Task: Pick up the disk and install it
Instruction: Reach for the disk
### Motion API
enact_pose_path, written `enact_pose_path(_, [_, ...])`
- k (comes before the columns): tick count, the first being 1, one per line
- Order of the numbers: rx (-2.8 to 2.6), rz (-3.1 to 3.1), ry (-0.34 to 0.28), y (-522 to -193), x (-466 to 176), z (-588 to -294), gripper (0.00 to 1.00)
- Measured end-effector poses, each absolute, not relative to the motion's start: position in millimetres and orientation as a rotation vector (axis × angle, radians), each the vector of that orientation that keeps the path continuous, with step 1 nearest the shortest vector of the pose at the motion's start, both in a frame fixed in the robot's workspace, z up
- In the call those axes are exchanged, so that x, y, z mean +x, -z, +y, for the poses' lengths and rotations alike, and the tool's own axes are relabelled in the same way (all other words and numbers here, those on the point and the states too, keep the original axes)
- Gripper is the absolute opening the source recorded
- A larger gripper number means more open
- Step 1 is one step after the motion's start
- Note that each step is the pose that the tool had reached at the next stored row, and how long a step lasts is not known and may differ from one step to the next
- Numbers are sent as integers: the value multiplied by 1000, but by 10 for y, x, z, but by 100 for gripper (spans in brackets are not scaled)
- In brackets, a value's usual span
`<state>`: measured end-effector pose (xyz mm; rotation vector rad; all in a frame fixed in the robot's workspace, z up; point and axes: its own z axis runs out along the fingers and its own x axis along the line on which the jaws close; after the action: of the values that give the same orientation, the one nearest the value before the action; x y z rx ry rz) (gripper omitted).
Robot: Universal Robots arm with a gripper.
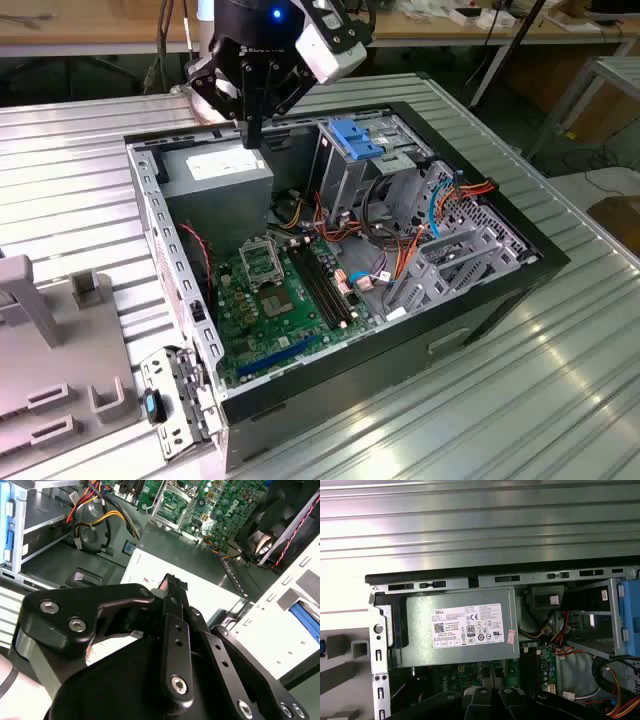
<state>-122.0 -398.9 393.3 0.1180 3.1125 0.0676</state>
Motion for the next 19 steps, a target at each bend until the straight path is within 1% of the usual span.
enact_pose_path(19, [118,3112,-68,-3933,-1490,-4000,11])
